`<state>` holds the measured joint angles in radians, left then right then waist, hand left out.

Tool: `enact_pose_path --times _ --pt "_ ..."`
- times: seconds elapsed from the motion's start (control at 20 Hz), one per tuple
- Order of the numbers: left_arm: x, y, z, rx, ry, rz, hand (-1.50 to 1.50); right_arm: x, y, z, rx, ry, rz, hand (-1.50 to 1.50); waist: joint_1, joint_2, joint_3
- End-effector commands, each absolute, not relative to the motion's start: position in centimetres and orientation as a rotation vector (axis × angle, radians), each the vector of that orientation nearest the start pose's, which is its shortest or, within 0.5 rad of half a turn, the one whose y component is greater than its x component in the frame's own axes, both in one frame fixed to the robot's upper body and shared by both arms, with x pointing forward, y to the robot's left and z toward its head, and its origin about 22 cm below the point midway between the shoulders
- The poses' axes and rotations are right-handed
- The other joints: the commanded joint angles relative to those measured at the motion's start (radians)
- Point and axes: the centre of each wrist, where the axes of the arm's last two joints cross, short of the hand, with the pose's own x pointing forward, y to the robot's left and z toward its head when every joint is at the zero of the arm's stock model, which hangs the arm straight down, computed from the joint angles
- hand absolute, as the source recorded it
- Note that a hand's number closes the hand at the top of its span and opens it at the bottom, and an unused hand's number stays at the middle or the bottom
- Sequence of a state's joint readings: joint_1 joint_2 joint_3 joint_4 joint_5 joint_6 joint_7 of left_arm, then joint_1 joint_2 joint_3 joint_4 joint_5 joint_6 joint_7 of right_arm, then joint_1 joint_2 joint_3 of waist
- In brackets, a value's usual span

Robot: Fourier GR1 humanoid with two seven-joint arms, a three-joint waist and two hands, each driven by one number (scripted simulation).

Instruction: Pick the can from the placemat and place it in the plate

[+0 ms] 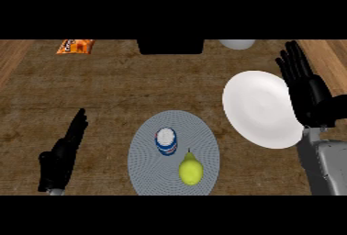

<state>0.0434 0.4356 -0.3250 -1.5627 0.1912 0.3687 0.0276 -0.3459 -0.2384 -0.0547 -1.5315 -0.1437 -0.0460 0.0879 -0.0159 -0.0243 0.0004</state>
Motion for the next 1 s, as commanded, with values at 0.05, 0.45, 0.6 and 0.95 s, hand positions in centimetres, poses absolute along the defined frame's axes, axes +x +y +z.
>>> enact_pose_path --times 0.05,0.45,0.6,0.95 --pt "20.6 26.9 -1.1 0.221 -1.350 -0.110 0.00 30.8 -24.8 11.4 -0.123 -1.854 0.036 1.50 0.017 0.023 -0.001" --pt "21.3 24.6 -3.6 0.027 -1.180 0.016 0.00 29.3 -22.9 9.0 -0.751 -1.797 -0.048 -1.50 -0.018 0.021 -0.006" --pt "21.5 24.5 -3.4 0.019 -1.179 0.000 0.00 26.6 -18.6 6.4 -0.719 -1.865 -0.176 -1.50 0.004 0.022 -0.001" --pt "24.7 25.0 -3.9 -0.007 -1.176 0.001 0.00 22.4 -17.0 8.4 -0.711 -1.836 0.034 -1.50 0.007 0.023 -0.001"
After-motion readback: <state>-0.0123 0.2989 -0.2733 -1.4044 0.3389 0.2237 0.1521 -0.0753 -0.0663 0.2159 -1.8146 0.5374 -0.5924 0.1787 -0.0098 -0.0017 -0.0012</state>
